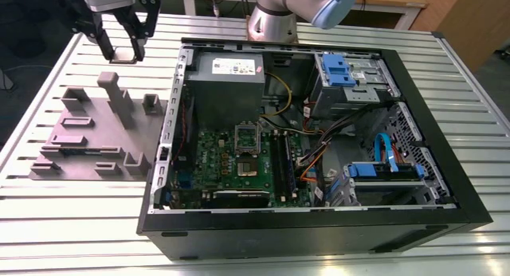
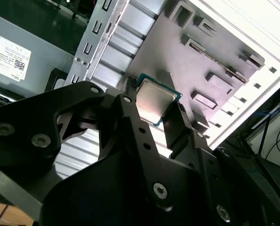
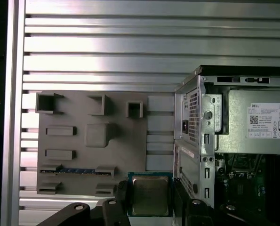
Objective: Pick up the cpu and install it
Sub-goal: 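Pick up the cpu and move it towards the insertion slot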
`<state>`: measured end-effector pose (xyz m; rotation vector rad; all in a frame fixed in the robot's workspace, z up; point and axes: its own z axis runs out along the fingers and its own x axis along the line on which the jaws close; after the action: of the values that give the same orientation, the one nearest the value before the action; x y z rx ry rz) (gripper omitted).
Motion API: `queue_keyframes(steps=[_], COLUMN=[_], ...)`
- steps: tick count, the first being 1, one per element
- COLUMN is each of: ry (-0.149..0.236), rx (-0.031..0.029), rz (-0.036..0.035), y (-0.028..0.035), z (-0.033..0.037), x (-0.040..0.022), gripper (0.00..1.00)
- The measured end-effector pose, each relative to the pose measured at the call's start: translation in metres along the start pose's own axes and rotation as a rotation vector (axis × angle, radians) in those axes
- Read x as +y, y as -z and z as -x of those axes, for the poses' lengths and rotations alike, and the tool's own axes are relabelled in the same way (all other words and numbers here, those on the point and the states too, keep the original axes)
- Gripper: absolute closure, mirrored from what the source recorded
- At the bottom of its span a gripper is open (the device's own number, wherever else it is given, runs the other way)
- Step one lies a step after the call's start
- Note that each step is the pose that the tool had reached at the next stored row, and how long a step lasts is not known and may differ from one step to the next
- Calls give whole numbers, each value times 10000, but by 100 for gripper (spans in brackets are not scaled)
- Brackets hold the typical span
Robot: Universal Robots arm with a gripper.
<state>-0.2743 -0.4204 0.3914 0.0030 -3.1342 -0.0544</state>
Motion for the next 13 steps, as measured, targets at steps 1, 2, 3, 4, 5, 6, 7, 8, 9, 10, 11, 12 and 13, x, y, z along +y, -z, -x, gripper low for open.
queue_keyframes(steps=[1, 2, 3, 4, 5, 6, 7, 8, 9, 10, 11, 12, 13], ry=[-1, -1, -2, -2, -3, -3, -3, -4, -4, -4, -5, -5, -5], rx=[0, 0, 0, -1, 0, 0, -1, -1, 0, 0, -1, -1, 0], rz=[0, 0, 0, 0, 0, 0, 0, 0, 0, 0, 0, 0, 0], y=[0, 0, 0, 0, 0, 0, 0, 0, 1, 0, 0, 0, 1], z=[16, 33, 52, 68, 83, 98, 112, 124, 134, 143, 153, 161, 172], x=[0, 0, 0, 0, 0, 0, 0, 0, 0, 0, 0, 0, 0], gripper=[53, 53, 53, 53, 53, 53, 53, 53, 53, 53, 53, 53, 53])
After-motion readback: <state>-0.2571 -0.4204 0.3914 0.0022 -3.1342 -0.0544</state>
